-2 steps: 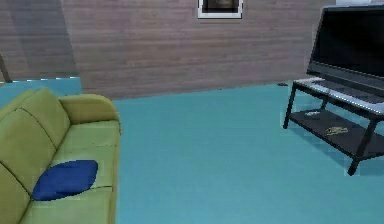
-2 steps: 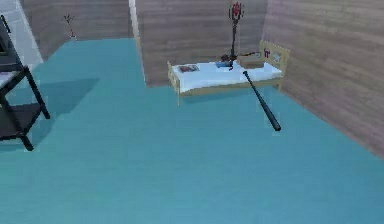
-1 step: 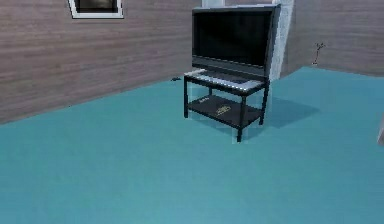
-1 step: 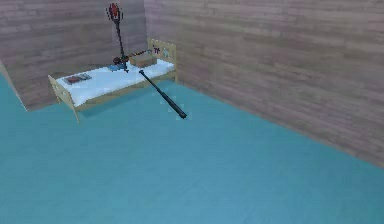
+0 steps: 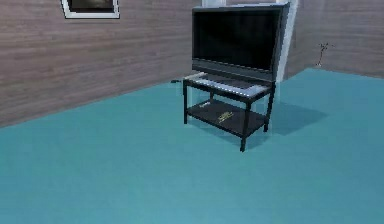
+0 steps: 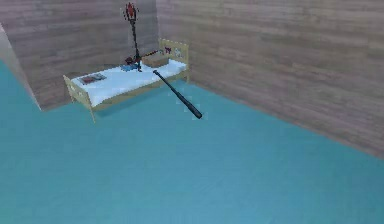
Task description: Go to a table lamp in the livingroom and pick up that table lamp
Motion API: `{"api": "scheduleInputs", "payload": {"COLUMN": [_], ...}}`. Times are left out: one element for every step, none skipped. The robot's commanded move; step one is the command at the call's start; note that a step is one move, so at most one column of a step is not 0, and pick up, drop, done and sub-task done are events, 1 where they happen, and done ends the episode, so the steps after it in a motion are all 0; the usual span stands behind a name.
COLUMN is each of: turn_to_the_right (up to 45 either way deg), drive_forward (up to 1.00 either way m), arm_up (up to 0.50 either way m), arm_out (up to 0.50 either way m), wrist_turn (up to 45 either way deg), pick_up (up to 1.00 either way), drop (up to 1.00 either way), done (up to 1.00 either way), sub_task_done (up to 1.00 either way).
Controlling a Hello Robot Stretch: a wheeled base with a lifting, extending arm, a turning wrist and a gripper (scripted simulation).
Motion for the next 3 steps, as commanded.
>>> {"api": "scheduleInputs", "payload": {"turn_to_the_right": [45.0,42.0,0.0], "drive_forward": [0.0,0.0,0.05], "arm_up": [0.0,0.0,0.0], "arm_out": [0.0,0.0,0.0], "wrist_turn": [0.0,0.0,0.0], "pick_up": [0.0,0.0,0.0], "drop": [0.0,0.0,0.0], "done": [0.0,0.0,0.0], "sub_task_done": [0.0,0.0,0.0]}}
